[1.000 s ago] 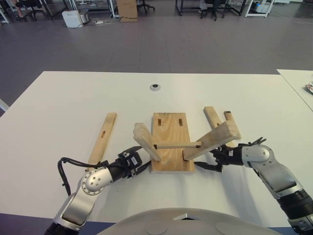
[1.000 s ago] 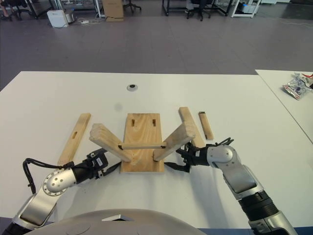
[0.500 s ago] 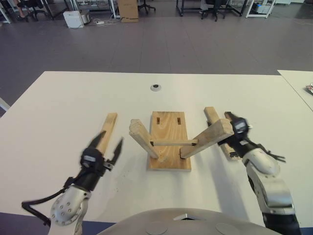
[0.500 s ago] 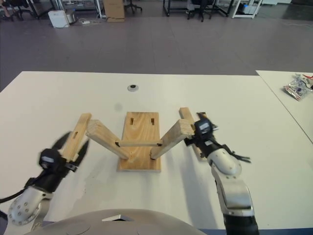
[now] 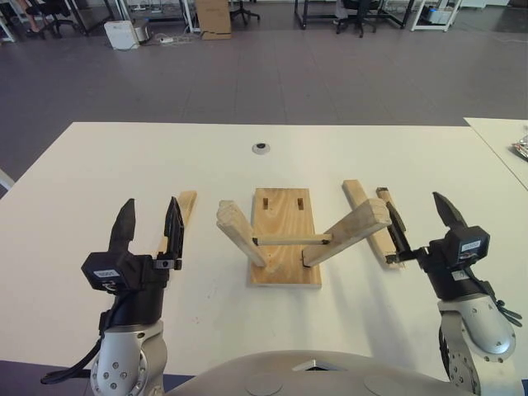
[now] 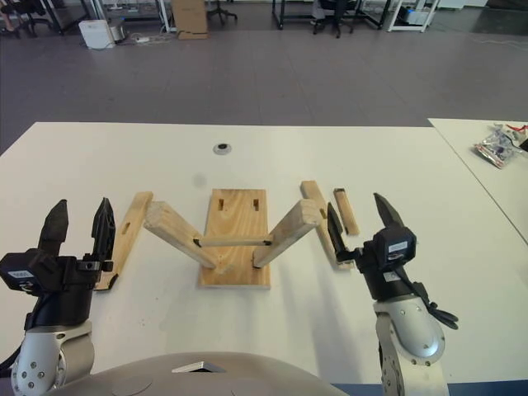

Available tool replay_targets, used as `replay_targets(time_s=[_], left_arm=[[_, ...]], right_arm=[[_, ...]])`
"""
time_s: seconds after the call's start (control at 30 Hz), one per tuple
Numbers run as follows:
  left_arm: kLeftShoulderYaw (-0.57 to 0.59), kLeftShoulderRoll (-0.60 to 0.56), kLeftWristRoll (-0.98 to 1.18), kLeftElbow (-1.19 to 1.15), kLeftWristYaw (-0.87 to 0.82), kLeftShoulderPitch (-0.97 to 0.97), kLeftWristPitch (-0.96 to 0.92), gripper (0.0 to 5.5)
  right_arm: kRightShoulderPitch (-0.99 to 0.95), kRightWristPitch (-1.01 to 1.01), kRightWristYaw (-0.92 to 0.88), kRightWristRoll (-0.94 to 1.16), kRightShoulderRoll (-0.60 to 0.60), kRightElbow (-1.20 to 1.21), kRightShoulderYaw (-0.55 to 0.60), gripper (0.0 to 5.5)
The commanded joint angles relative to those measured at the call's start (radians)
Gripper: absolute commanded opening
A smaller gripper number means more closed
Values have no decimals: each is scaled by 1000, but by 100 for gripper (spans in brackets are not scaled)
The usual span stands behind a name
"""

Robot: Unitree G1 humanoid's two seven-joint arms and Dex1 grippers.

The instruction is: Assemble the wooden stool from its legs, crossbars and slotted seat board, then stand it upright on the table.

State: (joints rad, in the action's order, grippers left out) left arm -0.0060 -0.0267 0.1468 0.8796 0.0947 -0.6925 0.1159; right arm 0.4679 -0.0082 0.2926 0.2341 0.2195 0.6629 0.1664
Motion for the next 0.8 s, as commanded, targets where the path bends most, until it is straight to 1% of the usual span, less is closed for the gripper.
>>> replay_targets(time_s=[0.03, 0.07, 0.1, 0.13, 0.2, 0.3, 0.43, 0.63, 0.67, 0.7, 0.73, 0.77, 0.8], left_arm=[[-160, -103, 5, 5, 122, 44, -86, 314], [-272, -180, -7, -6, 215, 69, -153, 314], [-327, -211, 3, -13, 258, 89, -187, 314], [-357, -245, 7, -4, 286, 118, -226, 314], [-366, -263, 14, 26, 266, 167, -266, 314], [-405, -274, 9, 136, 190, 144, -317, 314], [-386, -319, 22, 167, 155, 93, -247, 314], [-402, -374, 37, 167, 108, 92, -212, 314], [-196, -384, 124, 141, 94, 71, -220, 314], [-74, -389, 162, 80, 84, 83, -225, 314], [-22, -383, 168, -18, 87, 126, -221, 314], [-4, -378, 163, -104, 101, 155, -204, 314], [-16, -363, 148, -194, 125, 172, -162, 314]], right_arm=[[-17, 19, 112, 46, 47, 67, -155, 417], [-5, 26, 173, 62, 76, 89, -230, 417], [-19, 33, 197, 76, 87, 88, -262, 417], [-42, 37, 206, 77, 97, 83, -274, 417], [-80, 54, 176, 64, 100, 77, -272, 417], [-152, 142, 91, 65, 90, 89, -263, 417], [-175, 200, 58, 77, 109, 100, -252, 417], [-185, 233, 46, 82, 117, 113, -252, 417], [-220, 205, 47, 86, 121, 8, -186, 417], [-246, 176, 47, 83, 123, -71, -136, 417], [-265, 143, 40, 72, 117, -123, -102, 417], [-280, 113, 36, 61, 112, -152, -87, 417], [-295, 72, 35, 36, 108, -153, -94, 417]])
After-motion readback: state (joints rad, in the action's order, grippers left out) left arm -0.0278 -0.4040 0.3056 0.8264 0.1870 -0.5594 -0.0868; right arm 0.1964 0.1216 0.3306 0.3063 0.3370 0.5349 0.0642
